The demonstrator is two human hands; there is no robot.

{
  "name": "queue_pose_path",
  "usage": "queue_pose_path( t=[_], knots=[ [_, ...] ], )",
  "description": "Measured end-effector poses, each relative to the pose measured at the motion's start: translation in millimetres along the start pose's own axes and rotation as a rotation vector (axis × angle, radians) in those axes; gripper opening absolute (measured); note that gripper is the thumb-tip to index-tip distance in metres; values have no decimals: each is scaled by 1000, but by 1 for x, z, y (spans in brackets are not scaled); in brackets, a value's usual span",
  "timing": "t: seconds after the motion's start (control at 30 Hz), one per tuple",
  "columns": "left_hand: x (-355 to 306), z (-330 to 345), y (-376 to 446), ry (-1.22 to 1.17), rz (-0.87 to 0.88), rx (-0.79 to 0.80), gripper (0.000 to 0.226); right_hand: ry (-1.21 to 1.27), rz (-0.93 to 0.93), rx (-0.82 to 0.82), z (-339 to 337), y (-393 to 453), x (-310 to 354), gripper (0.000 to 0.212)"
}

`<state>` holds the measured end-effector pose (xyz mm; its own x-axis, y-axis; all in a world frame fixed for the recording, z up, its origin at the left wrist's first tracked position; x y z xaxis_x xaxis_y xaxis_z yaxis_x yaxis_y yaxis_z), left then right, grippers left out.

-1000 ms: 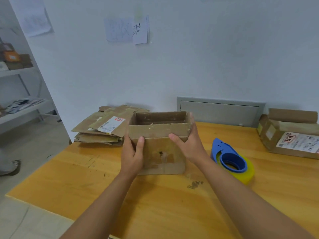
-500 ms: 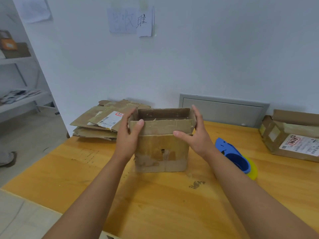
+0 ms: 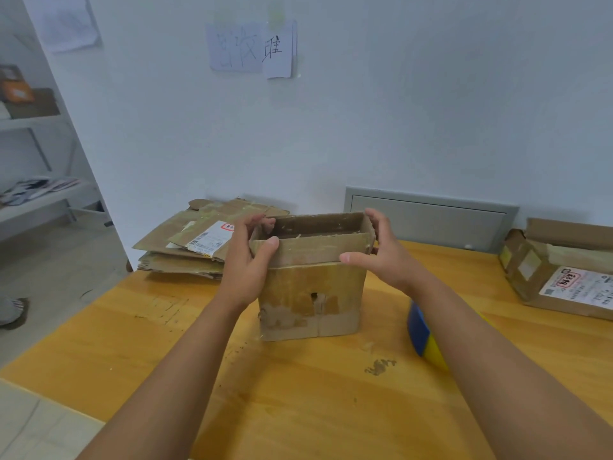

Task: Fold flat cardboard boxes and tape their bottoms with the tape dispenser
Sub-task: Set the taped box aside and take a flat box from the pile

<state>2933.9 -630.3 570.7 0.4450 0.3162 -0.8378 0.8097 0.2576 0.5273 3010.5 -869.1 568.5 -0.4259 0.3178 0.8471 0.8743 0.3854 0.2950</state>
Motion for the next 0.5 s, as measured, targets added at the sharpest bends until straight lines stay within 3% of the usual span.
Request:
queue_pose_path(
  t=[0.2,0.4,0.5],
  knots=[
    [0,-1,-3,80,8,26,52,43,-28,-42,4,-3,-1,87],
    [-1,-2,-2,87,67,-13,50,-79,-163,-167,-3,0,21,68],
    [2,-5,-1,102,83,-54,50,-217,-188,-118,-6,12,34,59]
  ],
)
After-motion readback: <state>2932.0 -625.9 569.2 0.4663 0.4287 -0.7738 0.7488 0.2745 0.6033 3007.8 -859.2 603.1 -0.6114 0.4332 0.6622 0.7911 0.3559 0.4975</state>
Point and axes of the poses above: each hand's wrist, its own y-axis towards the middle knuckle, its own z-axis out of the palm, x = y × z, the point moved 6 cm from there along y, towards the middle knuckle, and after that the axes turned 2 degrees about -x, right-handed, at the moved point
